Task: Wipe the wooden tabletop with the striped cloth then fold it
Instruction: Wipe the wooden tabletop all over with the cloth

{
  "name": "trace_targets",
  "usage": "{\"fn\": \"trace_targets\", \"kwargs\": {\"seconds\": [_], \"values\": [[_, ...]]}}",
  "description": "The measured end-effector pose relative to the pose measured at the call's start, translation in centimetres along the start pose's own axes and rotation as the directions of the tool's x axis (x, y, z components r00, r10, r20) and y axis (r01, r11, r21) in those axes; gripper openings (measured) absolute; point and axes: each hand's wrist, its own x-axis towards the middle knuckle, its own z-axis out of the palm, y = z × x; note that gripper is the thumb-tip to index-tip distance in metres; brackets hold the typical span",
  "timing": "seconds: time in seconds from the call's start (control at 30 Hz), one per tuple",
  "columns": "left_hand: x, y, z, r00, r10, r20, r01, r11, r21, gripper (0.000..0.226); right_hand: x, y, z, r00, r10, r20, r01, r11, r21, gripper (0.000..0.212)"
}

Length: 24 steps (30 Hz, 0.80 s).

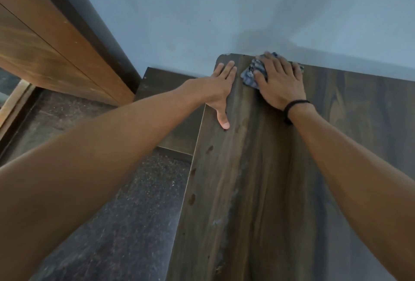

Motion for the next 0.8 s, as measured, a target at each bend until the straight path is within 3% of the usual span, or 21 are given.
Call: {"fn": "trace_targets", "kwargs": {"seconds": [0.13, 0.3, 0.43, 0.6, 0.73, 0.8], "values": [[-0.2, -0.3, 0.5, 0.999, 0.038, -0.017, -0.039, 0.999, -0.017, 0.165, -2.8, 0.2, 0.4, 0.981, -0.182, 0.068, 0.186, 0.981, -0.048, 0.053], [-0.2, 0.1, -0.3, 1.000, 0.022, -0.006, -0.022, 1.000, 0.009, 0.162, 1.2, -1.2, 0.0, 0.999, -0.042, 0.030, 0.042, 0.999, -0.010, 0.054], [-0.5, -0.1, 0.3, 0.999, 0.034, -0.011, -0.035, 0.999, -0.014, 0.163, -1.1, -0.7, 0.6, 0.985, -0.160, 0.061, 0.161, 0.987, -0.022, 0.054], [-0.3, -0.1, -0.3, 1.000, 0.024, -0.016, -0.024, 1.000, -0.010, 0.163, 0.9, -1.3, 0.1, 0.998, -0.053, 0.032, 0.053, 0.999, 0.003, 0.054], [-0.6, -0.1, 0.4, 0.999, 0.038, -0.024, -0.039, 0.999, -0.024, 0.163, -3.0, -1.1, 0.9, 0.981, -0.187, 0.050, 0.189, 0.981, -0.032, 0.054], [-0.5, -0.1, 0.2, 0.999, 0.042, -0.024, -0.042, 0.999, -0.022, 0.162, -4.1, 1.2, 0.4, 0.989, -0.143, 0.047, 0.145, 0.989, -0.040, 0.053]]}}
